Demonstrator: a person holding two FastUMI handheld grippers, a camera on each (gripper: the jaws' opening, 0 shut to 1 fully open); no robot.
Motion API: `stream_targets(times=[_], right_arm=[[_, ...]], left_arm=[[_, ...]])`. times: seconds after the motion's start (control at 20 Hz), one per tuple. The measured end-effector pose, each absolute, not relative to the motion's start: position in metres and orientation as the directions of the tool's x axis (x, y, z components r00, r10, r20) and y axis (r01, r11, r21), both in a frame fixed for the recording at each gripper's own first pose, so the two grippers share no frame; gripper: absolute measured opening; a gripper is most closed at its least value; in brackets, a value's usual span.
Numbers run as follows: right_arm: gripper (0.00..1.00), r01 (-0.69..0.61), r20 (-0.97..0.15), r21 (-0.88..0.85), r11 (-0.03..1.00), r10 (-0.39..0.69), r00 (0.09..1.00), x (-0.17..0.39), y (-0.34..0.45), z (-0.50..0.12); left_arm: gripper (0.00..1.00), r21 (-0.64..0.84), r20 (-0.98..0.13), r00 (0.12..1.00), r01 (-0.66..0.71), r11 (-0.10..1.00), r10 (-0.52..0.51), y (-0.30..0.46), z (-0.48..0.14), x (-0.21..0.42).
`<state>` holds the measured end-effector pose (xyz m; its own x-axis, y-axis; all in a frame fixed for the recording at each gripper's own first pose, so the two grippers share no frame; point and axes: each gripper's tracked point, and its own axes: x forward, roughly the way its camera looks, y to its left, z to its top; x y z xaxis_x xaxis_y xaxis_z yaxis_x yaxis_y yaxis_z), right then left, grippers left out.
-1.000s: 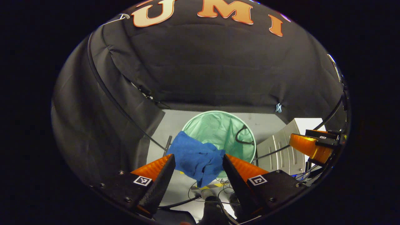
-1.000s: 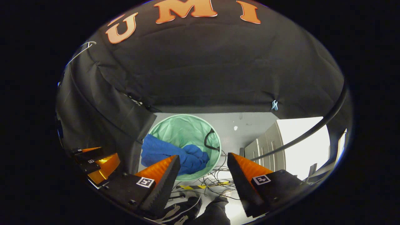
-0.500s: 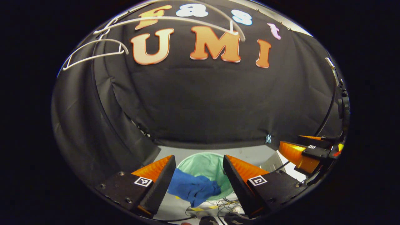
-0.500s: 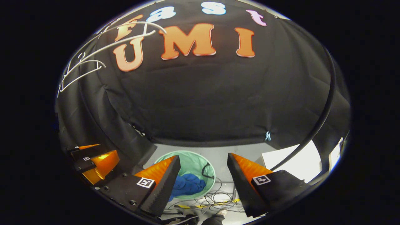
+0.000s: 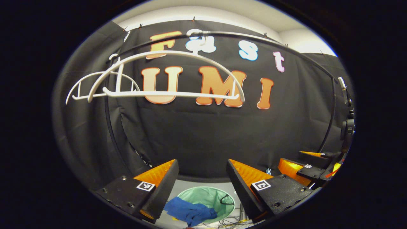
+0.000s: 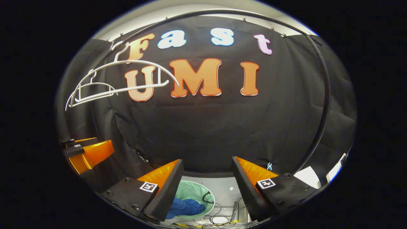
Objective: Grasp the clothes on the hanger with both hands and then place them into the laundry hamper below.
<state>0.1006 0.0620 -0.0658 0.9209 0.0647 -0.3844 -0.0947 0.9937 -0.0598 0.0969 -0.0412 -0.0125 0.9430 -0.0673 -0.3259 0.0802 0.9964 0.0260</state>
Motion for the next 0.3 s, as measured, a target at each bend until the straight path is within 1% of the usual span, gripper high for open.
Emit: stream_targets(times=[0.05,0.1,0.15,0.25,0.3], right_arm=[[0.98,-0.097,-0.363,-0.059,0.994,0.069,0.929,0.101,0.062,-0.055],[1.0,-0.099,-0.342,-0.056,0.994,0.074,0.937,0.103,0.063,-0.044],[0.98,-0.099,-0.32,-0.054,0.994,0.077,0.944,0.103,0.062,-0.033],[0.98,-0.097,-0.27,-0.047,0.994,0.081,0.959,0.103,0.062,-0.012],[0.89,-0.097,-0.246,-0.045,0.994,0.083,0.966,0.099,0.063,-0.002]], left_arm=[[0.95,0.026,-0.299,0.952,0.077,0.997,-0.066,-0.039,-0.003,0.099],[0.95,0.025,-0.273,0.96,0.076,0.997,-0.067,-0.039,0.008,0.101],[0.95,0.022,-0.249,0.966,0.073,0.997,-0.065,-0.039,0.017,0.1],[0.94,0.014,-0.199,0.978,0.073,0.997,-0.069,-0.041,0.036,0.1],[0.95,0.012,-0.179,0.981,0.072,0.997,-0.068,-0.042,0.043,0.1]])
